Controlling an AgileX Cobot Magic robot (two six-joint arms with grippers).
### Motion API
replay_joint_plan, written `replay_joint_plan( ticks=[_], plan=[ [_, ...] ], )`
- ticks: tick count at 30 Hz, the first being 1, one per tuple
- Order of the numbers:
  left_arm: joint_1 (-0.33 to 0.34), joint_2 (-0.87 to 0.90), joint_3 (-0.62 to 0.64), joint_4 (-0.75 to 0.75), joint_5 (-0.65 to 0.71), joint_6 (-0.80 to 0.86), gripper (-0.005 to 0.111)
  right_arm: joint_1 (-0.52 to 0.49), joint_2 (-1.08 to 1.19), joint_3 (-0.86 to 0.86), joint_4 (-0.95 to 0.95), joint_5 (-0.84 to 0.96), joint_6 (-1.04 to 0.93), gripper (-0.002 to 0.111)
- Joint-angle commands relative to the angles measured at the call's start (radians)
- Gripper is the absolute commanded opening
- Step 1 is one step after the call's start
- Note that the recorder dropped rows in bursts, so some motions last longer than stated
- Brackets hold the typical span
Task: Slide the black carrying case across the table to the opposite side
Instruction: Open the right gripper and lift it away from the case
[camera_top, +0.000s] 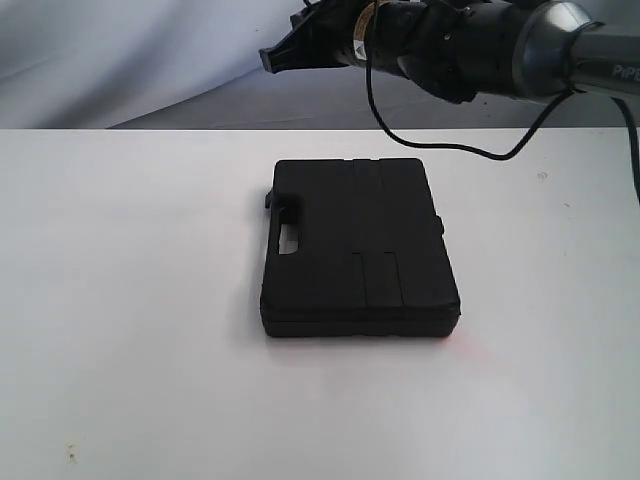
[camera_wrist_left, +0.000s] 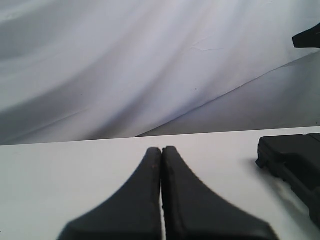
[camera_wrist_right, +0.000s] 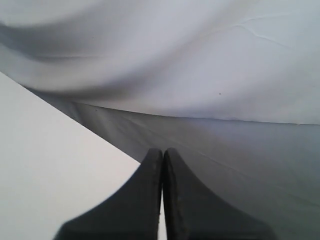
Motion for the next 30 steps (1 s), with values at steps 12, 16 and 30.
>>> replay_joint_plan(
  ticks=[12,16,30],
  plan=[
    [0.002,-0.004,0.003,-0.001,-0.006,-0.001,0.000,-0.036,-0.014,0.005,-0.002,-0.089,-0.011,0.000],
    [0.002,-0.004,0.003,-0.001,-0.006,-0.001,0.000,-0.036,-0.014,0.005,-0.002,-0.118,-0.011,0.000],
    [0.002,-0.004,0.003,-0.001,-0.006,-0.001,0.000,-0.036,-0.014,0.005,0.493,-0.042,-0.613,0.000]
  ],
)
